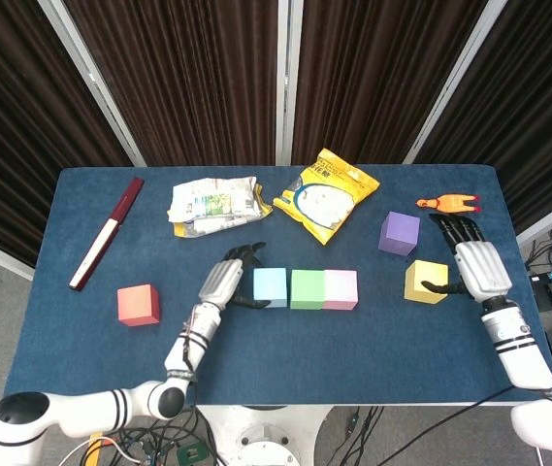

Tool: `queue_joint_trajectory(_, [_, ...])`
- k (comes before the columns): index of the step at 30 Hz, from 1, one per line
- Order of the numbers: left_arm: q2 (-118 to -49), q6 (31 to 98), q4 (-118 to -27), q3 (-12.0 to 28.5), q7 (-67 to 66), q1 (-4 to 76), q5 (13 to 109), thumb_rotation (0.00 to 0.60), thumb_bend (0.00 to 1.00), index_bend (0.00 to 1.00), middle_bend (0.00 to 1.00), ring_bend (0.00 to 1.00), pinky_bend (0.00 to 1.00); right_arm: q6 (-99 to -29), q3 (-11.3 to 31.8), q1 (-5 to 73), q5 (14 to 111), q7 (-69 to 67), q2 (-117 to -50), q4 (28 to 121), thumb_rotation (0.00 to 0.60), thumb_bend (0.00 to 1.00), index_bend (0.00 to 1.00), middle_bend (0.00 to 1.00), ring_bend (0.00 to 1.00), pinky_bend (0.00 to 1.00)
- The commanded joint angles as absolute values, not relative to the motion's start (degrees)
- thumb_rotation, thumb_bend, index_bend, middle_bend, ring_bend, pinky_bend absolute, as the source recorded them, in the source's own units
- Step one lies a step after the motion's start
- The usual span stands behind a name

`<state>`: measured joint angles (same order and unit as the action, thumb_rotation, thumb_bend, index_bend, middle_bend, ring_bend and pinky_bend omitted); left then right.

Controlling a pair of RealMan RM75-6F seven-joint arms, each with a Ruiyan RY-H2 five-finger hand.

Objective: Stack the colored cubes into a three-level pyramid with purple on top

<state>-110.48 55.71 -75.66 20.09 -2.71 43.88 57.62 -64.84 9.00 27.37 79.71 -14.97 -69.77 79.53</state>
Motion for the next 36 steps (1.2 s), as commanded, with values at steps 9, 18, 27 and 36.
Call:
queue_joint_trajectory(9, [-111.92,55.88,-74.18,20.27,-2.24,44.48,57.97,0.600,0.15,0.10,0.47,0.05,0.03,-64.63,8.87,27.31,79.97,-16.26,-70.50,78.25,0.600,0.00,0.00,0.08,0.00,0.00])
queue_joint_trajectory(18, [-111.78,54.89,-74.32,20.14,-1.56,44.60,57.89,0.600,0.15,0.09,0.38,0.05,0.03,-64.33,8.72,27.16,80.08,-17.27,-70.60,77.32,0.600,0.00,0.00,0.08,0.00,0.00])
queue_joint_trajectory(27, [-111.47,54.67,-74.38,20.22,0.48,44.34,58.73,0.600,0.11,0.08,0.21,0.04,0.03,-64.18,8.76,27.12,79.99,-17.04,-70.55,77.36,0.600,0.00,0.00,0.07,0.00,0.00])
queue_joint_trajectory(36, [-111.50,55.12,-74.91,20.14,0.68,44.25,59.16,0.600,0.11,0.08,0.20,0.04,0.03,-64.02,8.86,27.18,79.91,-16.72,-70.44,77.69,0.600,0.00,0.00,0.07,0.00,0.00])
